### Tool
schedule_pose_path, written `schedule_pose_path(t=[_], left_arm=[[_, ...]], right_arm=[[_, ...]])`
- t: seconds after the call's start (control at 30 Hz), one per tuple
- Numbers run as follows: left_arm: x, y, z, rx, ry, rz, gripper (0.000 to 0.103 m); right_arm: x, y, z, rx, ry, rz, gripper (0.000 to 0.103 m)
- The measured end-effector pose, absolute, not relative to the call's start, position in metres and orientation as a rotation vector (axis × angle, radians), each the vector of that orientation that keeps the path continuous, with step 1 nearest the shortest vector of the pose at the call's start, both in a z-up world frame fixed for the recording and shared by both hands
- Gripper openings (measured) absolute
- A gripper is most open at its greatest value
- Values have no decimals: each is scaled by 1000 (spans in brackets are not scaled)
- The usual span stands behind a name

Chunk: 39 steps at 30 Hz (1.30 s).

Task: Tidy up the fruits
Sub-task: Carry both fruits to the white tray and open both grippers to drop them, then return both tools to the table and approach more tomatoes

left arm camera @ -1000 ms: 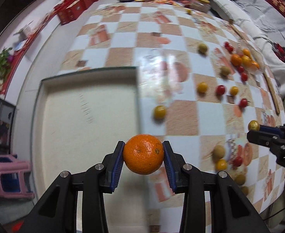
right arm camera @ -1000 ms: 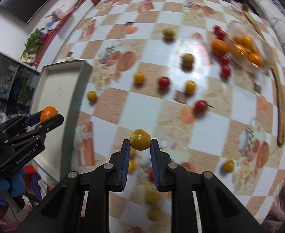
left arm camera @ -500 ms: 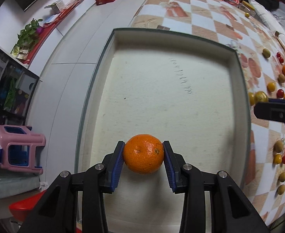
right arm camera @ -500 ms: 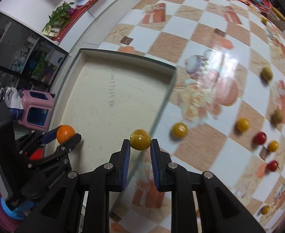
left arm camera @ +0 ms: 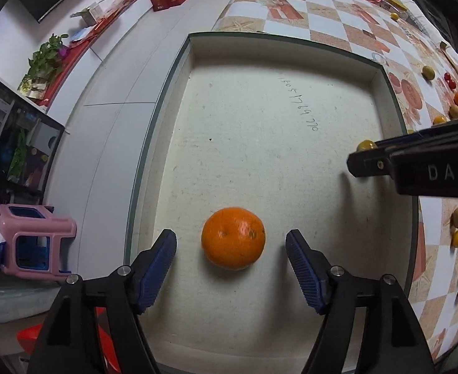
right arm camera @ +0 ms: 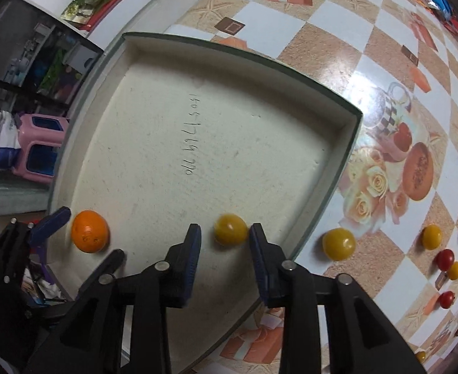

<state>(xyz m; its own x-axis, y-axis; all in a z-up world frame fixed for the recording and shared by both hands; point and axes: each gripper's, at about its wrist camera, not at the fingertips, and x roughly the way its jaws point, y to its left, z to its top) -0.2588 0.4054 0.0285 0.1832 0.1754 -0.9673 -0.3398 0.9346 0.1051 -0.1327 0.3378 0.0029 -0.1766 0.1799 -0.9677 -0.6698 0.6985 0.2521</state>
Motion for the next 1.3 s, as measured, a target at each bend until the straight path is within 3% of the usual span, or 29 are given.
schedule_pose_path(t=[0.07, 0.13, 0.47, 0.53, 1.0, 1.3], left_arm=[[-260, 404, 26, -142, 1355, 361, 74], [-259, 404, 24, -149, 1373, 357, 74], [-247, 375, 45, -116, 1359, 273, 75], [-241, 364, 51, -105, 1347, 248, 84], [-180, 282, 90, -3, 1282, 77, 85], [-130, 239, 75, 63, 1308, 35, 85]], right_arm=[[-132, 338, 8, -389, 1569, 810, 60], [-130, 333, 21, -366, 1535, 826, 88], [-106, 277, 68, -278, 1424, 708, 89], [-103, 256, 71, -255, 1427, 668, 89], [-99, 94, 56, -113, 1509, 343, 89], [-90, 38, 44, -68, 1530, 245, 89]])
